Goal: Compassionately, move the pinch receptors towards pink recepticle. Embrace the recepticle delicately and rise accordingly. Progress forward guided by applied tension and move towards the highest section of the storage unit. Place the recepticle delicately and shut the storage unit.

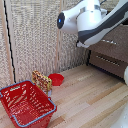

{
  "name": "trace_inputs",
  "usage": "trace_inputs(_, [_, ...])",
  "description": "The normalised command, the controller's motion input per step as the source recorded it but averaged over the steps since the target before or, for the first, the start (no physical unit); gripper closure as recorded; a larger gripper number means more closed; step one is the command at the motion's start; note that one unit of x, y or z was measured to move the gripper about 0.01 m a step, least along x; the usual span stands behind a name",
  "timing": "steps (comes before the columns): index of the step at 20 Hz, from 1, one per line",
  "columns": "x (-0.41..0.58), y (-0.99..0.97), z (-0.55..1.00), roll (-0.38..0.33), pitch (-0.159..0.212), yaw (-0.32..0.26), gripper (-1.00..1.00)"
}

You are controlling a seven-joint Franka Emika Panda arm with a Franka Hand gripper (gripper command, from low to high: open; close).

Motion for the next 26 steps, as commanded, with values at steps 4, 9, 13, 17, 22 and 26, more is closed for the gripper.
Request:
trace_inputs(4, [0.552,-0.38,-0.15,-0.054,0.07,0.091,-1.0])
trace_inputs(9, [0.479,-0.29,-0.11,-0.02,0.055,0.092,-1.0])
trace_inputs(13, [0.182,-0.32,0.03,-0.03,0.092,0.003,1.0])
trace_inputs(17, [0.113,-0.27,0.13,-0.015,0.066,-0.001,1.0])
trace_inputs(22, [0.011,-0.17,0.16,-0.033,0.056,-0.032,1.0])
trace_inputs(26, [0.0,-0.2,0.25,-0.079,0.023,-0.051,1.0])
